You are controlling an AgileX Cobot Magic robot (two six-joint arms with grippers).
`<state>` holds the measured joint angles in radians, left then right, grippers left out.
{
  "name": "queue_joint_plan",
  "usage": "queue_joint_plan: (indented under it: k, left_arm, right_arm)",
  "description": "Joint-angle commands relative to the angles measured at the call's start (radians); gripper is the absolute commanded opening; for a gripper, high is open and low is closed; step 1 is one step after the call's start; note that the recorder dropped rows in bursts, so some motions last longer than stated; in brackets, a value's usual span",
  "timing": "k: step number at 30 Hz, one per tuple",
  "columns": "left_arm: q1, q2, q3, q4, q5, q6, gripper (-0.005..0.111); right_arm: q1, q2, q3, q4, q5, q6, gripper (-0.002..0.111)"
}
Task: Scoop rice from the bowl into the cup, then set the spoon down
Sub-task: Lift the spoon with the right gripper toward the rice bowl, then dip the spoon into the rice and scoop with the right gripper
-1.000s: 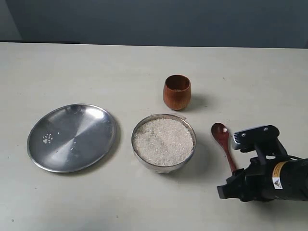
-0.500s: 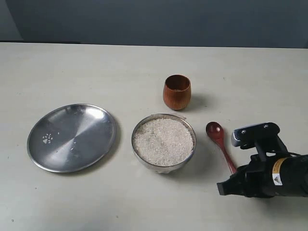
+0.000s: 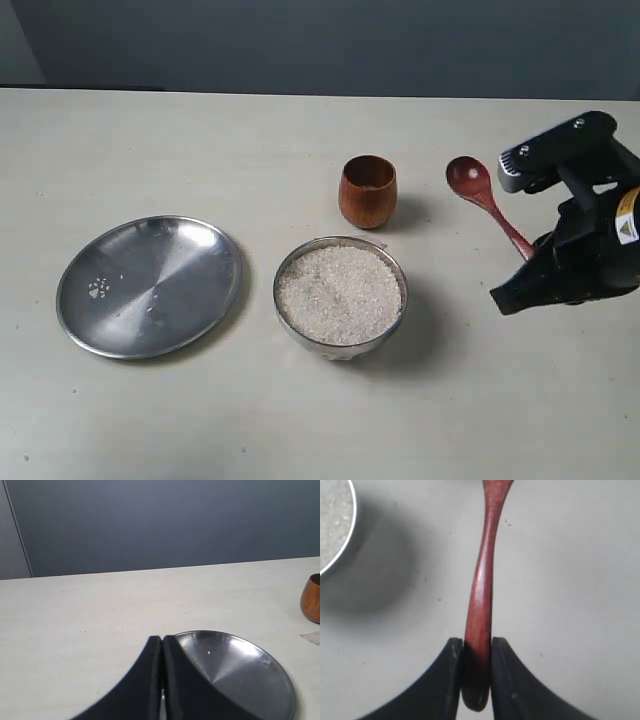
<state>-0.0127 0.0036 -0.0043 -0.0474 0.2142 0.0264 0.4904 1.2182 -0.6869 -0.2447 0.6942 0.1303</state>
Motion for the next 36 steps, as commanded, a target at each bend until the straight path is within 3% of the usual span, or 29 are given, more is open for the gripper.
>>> queue_joint_plan:
  k: [1, 4, 9, 15, 26, 36]
  left_arm:
    - [-0.007, -0.004, 0.004, 0.001, -0.007, 0.000, 0.000]
    - [-0.007, -0.004, 0.004, 0.001, -0.007, 0.000, 0.000]
    - [-0.007, -0.004, 0.004, 0.001, -0.007, 0.000, 0.000]
    - [-0.007, -0.004, 0.004, 0.001, -0.007, 0.000, 0.000]
    - [-0.007, -0.004, 0.004, 0.001, -0.007, 0.000, 0.000]
    - [-0.007, -0.004, 0.004, 0.001, -0.007, 0.001, 0.000]
  right_arm:
    - [0.001, -0.004, -0.091, 0.140, 0.108, -0.229, -0.001]
    - [0.001, 0.002, -0.129, 0.200, 0.143, -0.325, -0.001]
    - [0.020, 0.057, -0.199, 0.164, 0.269, -0.324, -0.001]
    - [0.161, 0.137, -0.256, 0.051, 0.355, -0.329, -0.001]
    - [0.423, 0.268, -0.290, -0.290, 0.424, -0.106, -0.001]
    - [0.599, 0.429, -0.290, -0.440, 0.497, 0.042, -0.001]
